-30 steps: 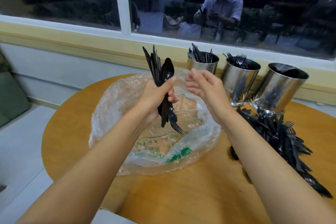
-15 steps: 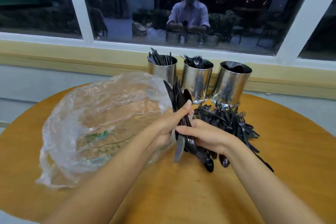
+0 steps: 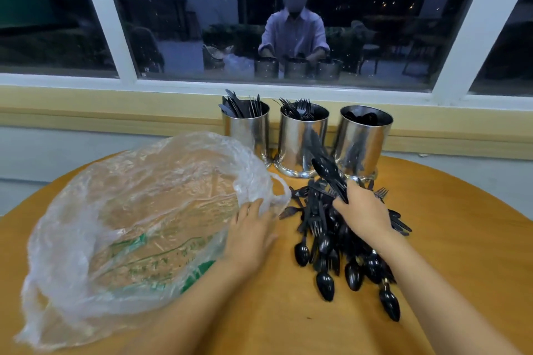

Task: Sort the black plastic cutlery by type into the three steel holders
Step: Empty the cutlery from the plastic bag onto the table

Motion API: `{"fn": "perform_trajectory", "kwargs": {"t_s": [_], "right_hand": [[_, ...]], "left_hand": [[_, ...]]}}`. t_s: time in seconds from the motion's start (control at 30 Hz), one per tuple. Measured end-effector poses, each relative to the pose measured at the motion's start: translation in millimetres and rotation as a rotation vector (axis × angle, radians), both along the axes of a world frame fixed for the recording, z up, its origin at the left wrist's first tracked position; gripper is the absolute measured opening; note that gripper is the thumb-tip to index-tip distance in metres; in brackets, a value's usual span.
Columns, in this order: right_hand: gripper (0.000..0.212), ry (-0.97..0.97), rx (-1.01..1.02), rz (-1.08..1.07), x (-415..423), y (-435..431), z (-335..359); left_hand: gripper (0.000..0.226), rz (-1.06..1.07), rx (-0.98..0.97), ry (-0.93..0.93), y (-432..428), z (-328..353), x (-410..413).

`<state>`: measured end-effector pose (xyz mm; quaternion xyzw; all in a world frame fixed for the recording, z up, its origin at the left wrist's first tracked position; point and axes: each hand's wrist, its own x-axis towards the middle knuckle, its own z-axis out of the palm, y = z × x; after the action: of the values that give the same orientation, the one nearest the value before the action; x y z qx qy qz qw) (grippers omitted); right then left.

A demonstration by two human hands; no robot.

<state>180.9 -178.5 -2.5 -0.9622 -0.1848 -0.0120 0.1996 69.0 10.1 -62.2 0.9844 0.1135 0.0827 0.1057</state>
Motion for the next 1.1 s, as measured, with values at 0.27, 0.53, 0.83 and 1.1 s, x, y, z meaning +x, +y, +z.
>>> {"fn": "perform_trajectory", "kwargs": {"t_s": [0.27,0.53,0.83,1.1], "right_hand": [[0.021,-0.01,-0.213,-0.011,12,25,-26],[0.034,-0.032,-0.221,0.01,17,43,-23],[0.033,-0.097,-0.339,-0.067,24,-8,-4],[0.077,0.15,-0.118,0.098,27,-14,-26]], "left_hand": [[0.043,0.13,0.099,-0.024,105,-12,13],[0.044,0.254,0.125,0.001,174,-6,27],[0.03,-0.025,-0.018,-0.342,39,21,42],[0.043,-0.128,-0.179,-0.203,-63,8,70]]}}
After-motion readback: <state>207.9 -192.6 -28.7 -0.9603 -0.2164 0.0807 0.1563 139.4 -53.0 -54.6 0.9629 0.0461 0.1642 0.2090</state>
